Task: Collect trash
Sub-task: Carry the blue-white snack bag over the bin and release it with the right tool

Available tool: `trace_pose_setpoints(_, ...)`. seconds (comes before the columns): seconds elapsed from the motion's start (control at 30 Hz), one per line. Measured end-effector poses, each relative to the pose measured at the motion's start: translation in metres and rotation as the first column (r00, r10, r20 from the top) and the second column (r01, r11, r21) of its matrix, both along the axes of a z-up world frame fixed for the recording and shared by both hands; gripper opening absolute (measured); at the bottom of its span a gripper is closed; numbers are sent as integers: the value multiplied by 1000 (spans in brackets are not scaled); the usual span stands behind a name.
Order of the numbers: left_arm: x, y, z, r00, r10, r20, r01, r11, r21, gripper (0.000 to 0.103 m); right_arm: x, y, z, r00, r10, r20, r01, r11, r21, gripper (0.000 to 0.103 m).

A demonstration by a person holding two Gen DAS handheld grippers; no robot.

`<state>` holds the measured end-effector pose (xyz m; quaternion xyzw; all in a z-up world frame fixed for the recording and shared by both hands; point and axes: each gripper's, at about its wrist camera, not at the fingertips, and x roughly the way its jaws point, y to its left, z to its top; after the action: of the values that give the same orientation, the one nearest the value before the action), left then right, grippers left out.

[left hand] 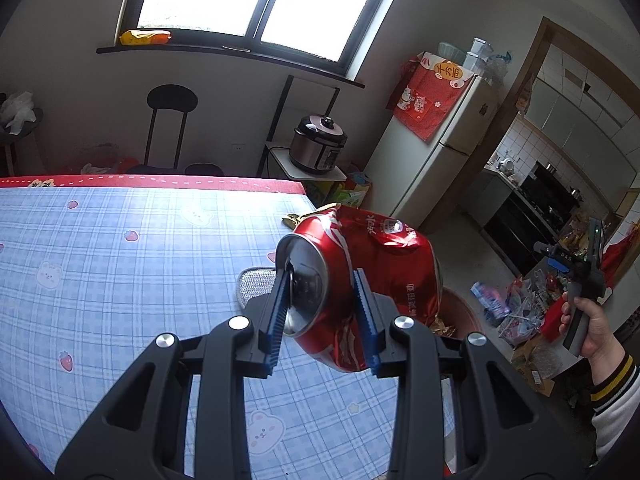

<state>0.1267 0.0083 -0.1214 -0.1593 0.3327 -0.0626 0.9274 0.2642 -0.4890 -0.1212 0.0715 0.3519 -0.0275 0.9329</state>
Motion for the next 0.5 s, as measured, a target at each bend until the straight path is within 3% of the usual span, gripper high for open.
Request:
trace_pose_setpoints(0.27, 16, -21, 10, 998, -66, 21, 66, 998, 13, 35, -21, -7, 14, 1000, -4, 13, 4, 1000, 14, 95)
trace_pose_setpoints(0.5, 53, -82, 26, 974, -219, 63, 219, 976, 15, 35, -55, -23, 20, 999, -34, 6, 34, 999, 9, 95)
